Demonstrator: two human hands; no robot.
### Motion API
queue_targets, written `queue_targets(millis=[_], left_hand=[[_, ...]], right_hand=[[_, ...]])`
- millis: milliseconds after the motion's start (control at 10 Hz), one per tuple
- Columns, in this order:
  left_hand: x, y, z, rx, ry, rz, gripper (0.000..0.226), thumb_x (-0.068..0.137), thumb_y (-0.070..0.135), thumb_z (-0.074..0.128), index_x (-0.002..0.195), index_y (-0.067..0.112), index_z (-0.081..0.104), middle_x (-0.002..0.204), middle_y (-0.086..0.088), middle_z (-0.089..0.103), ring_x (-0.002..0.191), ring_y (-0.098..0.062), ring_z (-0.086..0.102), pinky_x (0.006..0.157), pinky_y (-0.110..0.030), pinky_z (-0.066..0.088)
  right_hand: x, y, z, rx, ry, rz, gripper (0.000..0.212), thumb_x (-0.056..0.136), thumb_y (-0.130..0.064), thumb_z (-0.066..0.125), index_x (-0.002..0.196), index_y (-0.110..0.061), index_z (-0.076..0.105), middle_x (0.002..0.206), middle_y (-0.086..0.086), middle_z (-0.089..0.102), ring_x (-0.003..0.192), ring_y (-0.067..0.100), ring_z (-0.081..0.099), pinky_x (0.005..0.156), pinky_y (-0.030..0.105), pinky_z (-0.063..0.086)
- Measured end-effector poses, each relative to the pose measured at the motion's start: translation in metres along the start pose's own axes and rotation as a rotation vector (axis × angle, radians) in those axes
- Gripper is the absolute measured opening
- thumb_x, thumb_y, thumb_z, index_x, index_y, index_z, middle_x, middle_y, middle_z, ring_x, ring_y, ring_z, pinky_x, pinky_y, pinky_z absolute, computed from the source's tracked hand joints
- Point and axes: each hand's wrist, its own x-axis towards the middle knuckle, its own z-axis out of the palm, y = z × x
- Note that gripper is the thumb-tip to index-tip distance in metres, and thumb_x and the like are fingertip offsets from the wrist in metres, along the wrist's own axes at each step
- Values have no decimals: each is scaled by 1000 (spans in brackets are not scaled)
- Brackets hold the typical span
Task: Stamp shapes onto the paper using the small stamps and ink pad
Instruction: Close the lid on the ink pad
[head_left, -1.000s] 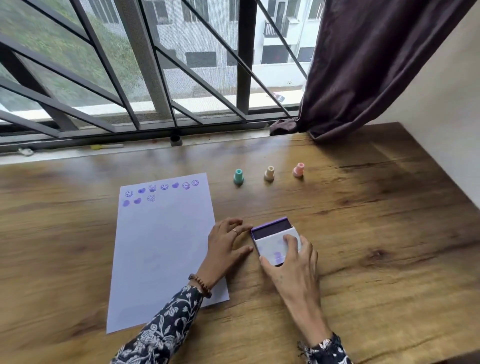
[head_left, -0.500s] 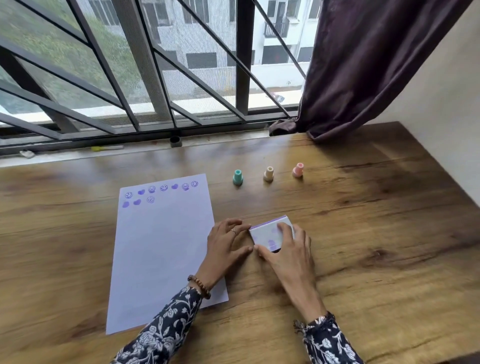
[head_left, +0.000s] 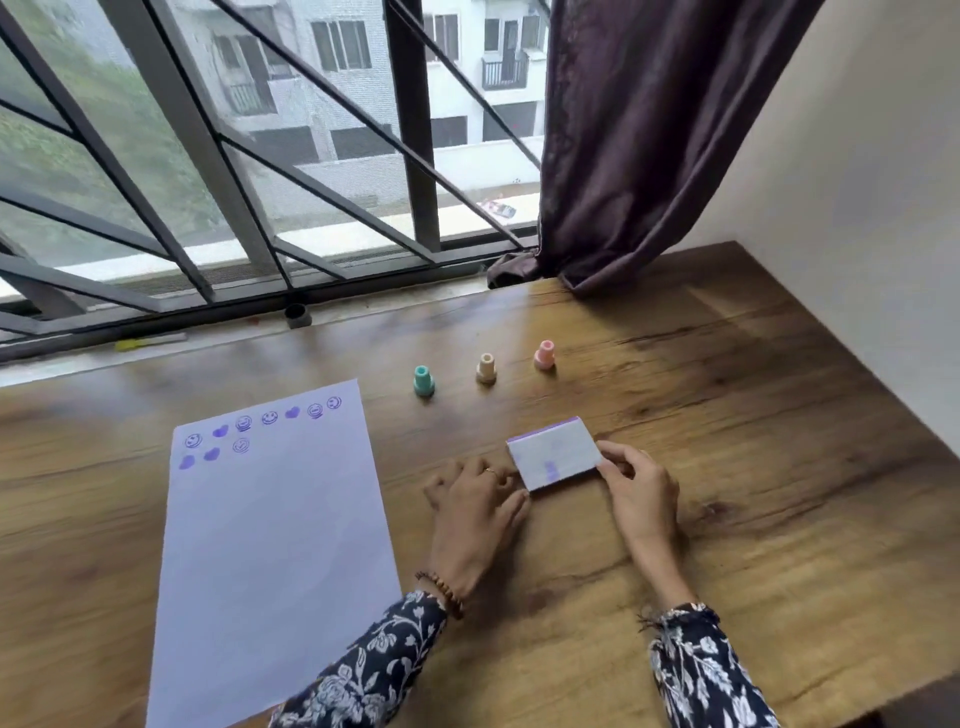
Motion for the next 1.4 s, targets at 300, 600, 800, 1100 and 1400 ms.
queue_targets(millis=[300,600,800,1100,1400], left_hand=[[63,51,35,46,-200,23,39,86,42,53,119,22,50,119,-4,52,114,-25,37,88,-41,27],[-44,-41,-49,-3,78,-6,26,89,33,52,115,37,54,114,13,55,111,-5,35,80,-26,17],[-126,-123,-119,156,311,-315,37,83,42,37,106,31,63,112,4,64,112,-10,39,88,-37,28],[-179,-166,-129,175,32,-472,100,52,92,-2,136,44,21,148,18,1,138,-8,5,111,-44,5],[-168,-163,-134,157,-55,-398,58,86,57,40,138,46,15,153,20,-3,140,-6,-9,113,-46,-6]], right_hand=[[79,10,-23,0,71,72,15,80,-11,64,93,-10,71,96,11,72,86,24,64,68,22,38],[-47,-42,37,50,-13,-105,25,77,-4,68,98,-16,65,99,1,59,87,21,58,76,18,39],[-132,-75,111,-181,-496,-384,28,82,-23,65,110,-20,62,128,1,54,118,23,47,97,27,36],[-147,-65,114,-540,-398,-487,54,75,-58,38,110,-26,64,130,17,56,113,37,56,95,53,44],[-150,-69,110,-514,-452,-445,49,88,-46,49,133,-28,40,153,4,23,140,23,19,117,39,15]])
